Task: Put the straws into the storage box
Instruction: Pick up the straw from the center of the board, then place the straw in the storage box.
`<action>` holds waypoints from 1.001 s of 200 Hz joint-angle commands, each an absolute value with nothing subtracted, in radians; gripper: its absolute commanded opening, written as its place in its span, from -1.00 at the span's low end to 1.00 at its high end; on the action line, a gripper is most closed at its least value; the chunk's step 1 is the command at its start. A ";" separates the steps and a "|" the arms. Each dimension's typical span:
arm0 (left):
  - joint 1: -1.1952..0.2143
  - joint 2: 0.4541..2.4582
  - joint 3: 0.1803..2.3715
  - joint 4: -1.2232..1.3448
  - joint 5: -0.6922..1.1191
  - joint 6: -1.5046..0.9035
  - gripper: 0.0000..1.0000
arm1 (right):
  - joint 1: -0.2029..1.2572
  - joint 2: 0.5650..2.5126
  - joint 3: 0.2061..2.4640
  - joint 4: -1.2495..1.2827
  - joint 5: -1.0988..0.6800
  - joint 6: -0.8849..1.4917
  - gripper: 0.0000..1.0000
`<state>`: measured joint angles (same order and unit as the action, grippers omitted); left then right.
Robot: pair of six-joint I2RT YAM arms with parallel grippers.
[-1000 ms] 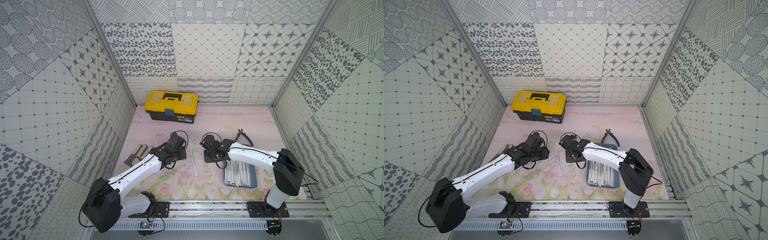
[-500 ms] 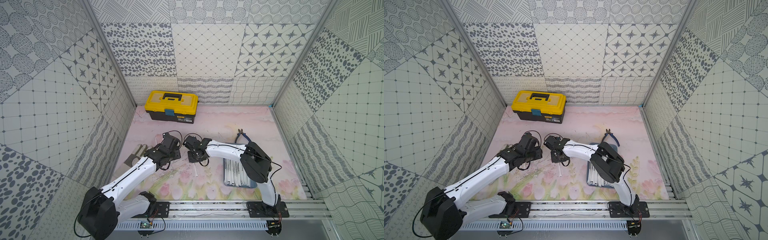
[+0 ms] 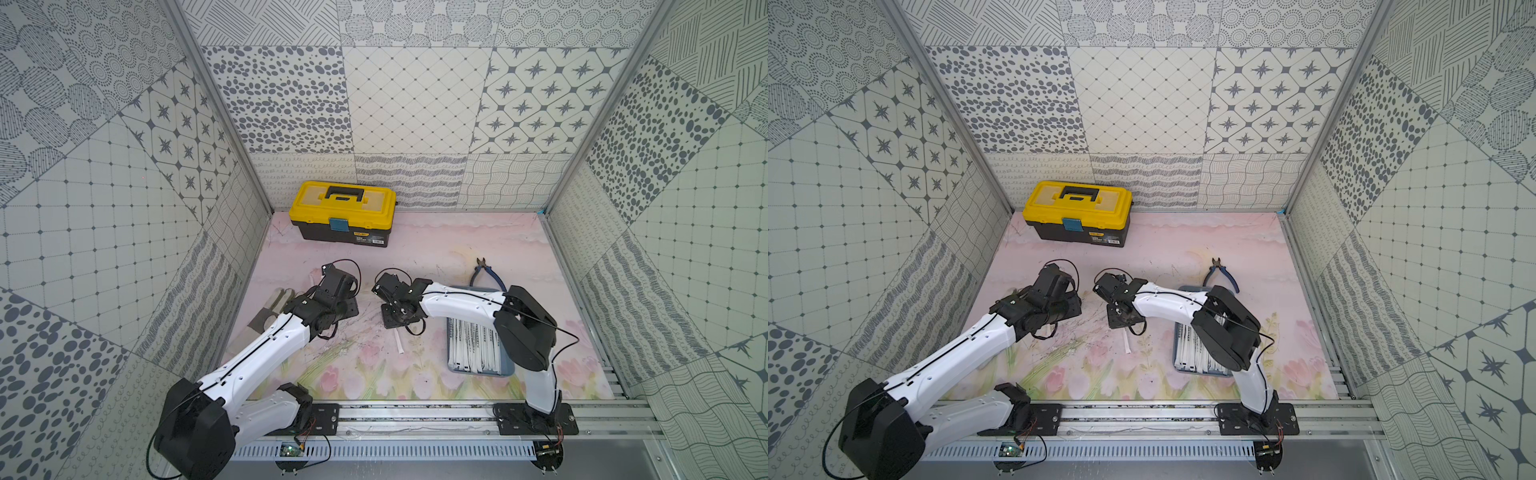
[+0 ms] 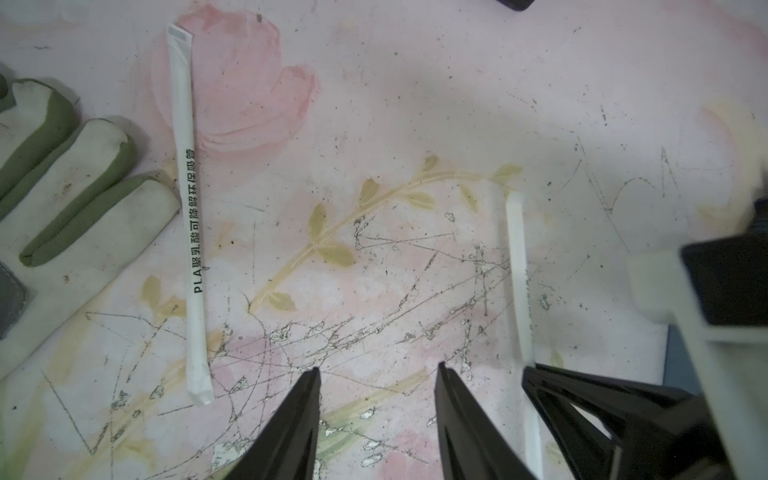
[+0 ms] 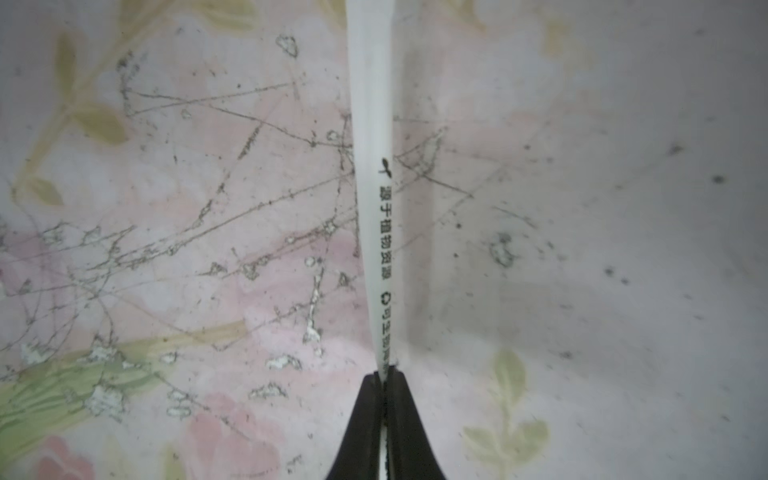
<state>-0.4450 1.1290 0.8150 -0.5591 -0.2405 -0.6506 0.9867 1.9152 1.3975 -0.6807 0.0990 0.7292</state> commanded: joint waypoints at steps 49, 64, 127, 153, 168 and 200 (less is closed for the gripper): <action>-0.686 1.266 1.001 -0.516 -0.213 -0.494 -0.03 | 0.619 1.232 0.901 -0.826 0.135 0.653 -0.85; -0.774 1.361 1.056 -0.478 -0.176 -0.494 -0.03 | 0.520 1.178 0.844 -0.851 0.128 0.611 -0.85; -0.824 1.464 1.028 -0.363 -0.114 -0.594 -0.03 | 0.442 1.268 0.749 -0.753 0.099 0.571 -0.85; -0.811 1.438 1.001 -0.381 -0.140 -0.596 -0.02 | 0.450 1.320 0.749 -0.733 0.108 0.556 -0.85; -0.800 1.425 0.989 -0.380 -0.146 -0.601 -0.02 | 0.463 1.336 0.749 -0.725 0.127 0.554 -0.84; -0.762 1.393 0.965 -0.387 -0.166 -0.607 -0.03 | 0.482 1.361 0.753 -0.729 0.165 0.553 -0.78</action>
<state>-0.7967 1.4254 0.9855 -0.4088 -0.1421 -0.5930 0.4660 1.3430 0.7517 -0.7521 0.1207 0.5667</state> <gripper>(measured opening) 0.488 0.096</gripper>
